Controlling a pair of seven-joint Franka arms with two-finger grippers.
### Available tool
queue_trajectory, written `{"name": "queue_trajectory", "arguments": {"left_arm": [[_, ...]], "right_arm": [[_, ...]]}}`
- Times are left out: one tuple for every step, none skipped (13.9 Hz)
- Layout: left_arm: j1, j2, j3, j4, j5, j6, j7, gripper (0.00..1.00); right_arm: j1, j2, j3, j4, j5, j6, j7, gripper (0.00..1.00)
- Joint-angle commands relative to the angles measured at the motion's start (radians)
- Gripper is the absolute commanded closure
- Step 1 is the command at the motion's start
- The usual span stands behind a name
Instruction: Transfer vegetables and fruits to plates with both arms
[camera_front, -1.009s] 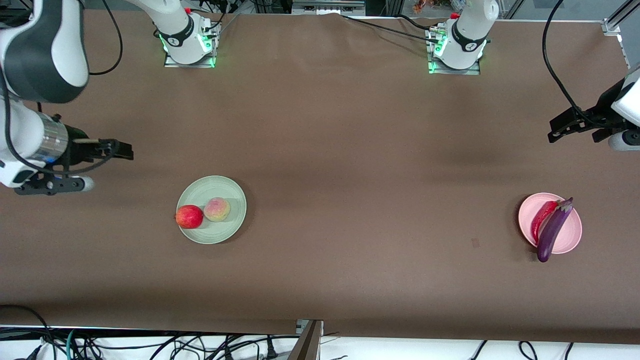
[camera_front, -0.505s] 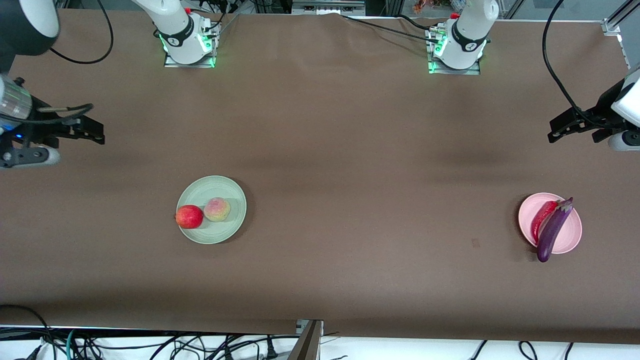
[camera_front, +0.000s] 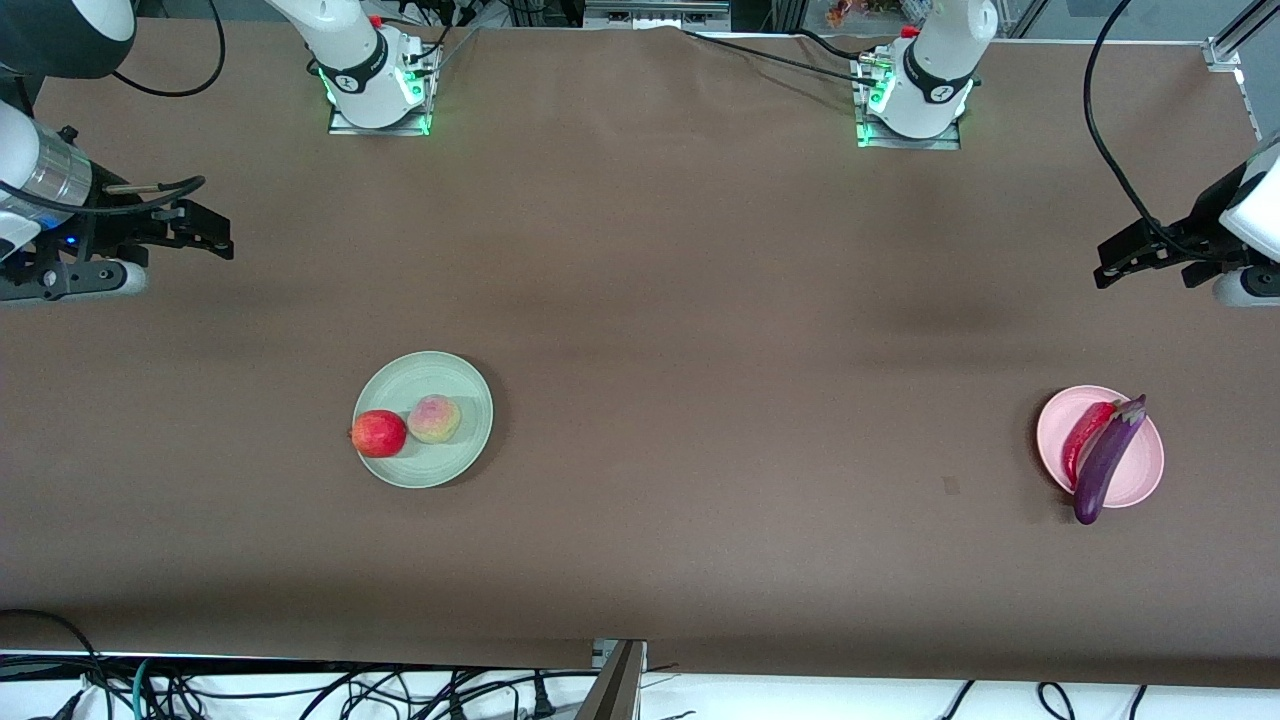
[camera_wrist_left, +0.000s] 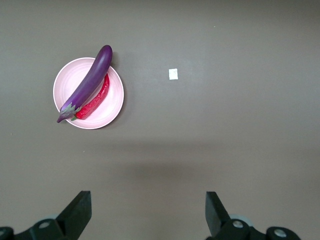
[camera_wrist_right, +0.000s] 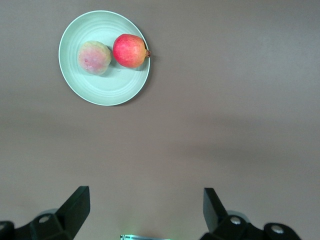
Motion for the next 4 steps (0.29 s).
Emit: {"name": "queue_trajectory", "arguments": {"left_arm": [[0.007,0.014,-0.003,0.027,0.014,-0.021,-0.011,0.0],[0.007,0.014,-0.003,0.027,0.014,-0.021,-0.011,0.0],[0.007,0.014,-0.002,0.025,0.012,-0.023,-0.011,0.0],[0.007,0.014,-0.002,0.025,0.012,-0.023,-0.013,0.0]], "right_arm": [[-0.03,-0.009,0.017,-0.007,0.009,0.007,0.002,0.0],[-0.028,0.003,0.013,0.007,0.007,0.001,0.003,0.0],[-0.031,0.006,0.013,0.015,0.007,-0.001,0.0,0.0],[-0.031,0.011,0.013,0.018,0.007,-0.003,-0.004,0.0]]}}
